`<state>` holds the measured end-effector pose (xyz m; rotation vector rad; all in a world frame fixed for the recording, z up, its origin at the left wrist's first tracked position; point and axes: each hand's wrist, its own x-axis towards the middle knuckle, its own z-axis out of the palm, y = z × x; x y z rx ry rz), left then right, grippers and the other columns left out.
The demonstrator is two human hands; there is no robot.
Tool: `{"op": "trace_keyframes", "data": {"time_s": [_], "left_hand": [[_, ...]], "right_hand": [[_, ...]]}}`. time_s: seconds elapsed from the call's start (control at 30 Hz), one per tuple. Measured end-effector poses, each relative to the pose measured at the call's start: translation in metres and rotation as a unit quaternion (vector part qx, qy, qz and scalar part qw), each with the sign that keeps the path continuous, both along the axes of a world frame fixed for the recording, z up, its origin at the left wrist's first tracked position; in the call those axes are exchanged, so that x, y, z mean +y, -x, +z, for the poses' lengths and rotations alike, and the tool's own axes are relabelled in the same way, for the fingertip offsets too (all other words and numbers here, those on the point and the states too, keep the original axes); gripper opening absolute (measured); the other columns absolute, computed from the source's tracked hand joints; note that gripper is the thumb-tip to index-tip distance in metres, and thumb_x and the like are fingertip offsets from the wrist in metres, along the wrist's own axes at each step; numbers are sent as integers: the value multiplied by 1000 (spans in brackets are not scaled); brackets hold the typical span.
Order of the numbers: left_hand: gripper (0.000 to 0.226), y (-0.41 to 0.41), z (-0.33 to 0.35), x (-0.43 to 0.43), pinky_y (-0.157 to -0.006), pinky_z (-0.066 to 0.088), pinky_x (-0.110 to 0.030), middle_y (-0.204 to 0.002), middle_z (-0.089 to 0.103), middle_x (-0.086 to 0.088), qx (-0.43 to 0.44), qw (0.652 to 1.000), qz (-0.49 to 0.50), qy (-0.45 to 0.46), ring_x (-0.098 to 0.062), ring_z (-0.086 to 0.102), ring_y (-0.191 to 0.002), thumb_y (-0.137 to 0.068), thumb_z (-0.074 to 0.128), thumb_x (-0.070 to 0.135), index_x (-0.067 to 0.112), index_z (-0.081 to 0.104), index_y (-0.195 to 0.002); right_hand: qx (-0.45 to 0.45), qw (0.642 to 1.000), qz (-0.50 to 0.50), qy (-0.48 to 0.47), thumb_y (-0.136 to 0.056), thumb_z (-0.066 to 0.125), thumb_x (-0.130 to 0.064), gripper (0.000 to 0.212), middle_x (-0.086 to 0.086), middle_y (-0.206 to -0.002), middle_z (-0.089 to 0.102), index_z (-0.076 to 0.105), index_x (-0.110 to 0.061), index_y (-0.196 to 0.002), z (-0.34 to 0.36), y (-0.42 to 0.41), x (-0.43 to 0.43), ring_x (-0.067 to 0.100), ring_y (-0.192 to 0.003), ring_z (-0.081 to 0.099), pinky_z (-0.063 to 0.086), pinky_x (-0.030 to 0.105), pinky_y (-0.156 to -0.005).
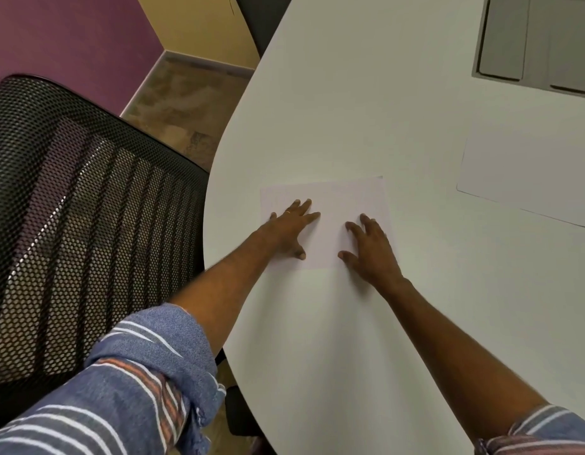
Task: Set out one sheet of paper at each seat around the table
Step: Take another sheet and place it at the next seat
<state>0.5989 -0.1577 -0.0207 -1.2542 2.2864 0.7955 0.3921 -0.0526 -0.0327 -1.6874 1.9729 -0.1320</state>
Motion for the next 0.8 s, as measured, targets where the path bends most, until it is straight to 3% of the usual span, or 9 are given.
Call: {"op": "trace_keyframes", "data": {"time_s": [0.17, 0.63, 0.8], "left_hand": [[109, -7, 8, 1, -120, 16, -61, -168, -14, 3, -18, 999, -51, 8, -20, -11, -155, -83, 75, 51, 26, 3, -161], [108, -4, -1, 5, -119, 14, -65, -168, -15, 2, -12, 999, -35, 7, -22, -13, -155, -84, 79, 33, 27, 4, -161], [106, -4, 5, 7, -120, 11, -64, -168, -12, -1, -24, 998, -49, 36, -24, -12, -155, -84, 75, 48, 24, 5, -161]], "right_hand": [[6, 1000, 0, 1, -94, 64, -41, 72, 9, -167, 13, 31, -20, -155, 0, -2, 5, 28, -154, 11, 21, 48, -123], [11, 1000, 2, 7, -94, 63, -41, 72, 10, -166, 14, 31, -19, -155, -5, 0, 10, 29, -154, 11, 23, 48, -123], [15, 999, -1, 32, -97, 59, -42, 68, 7, -166, 18, 32, -17, -154, -3, 2, 9, 26, -155, 7, 23, 50, -122]]}}
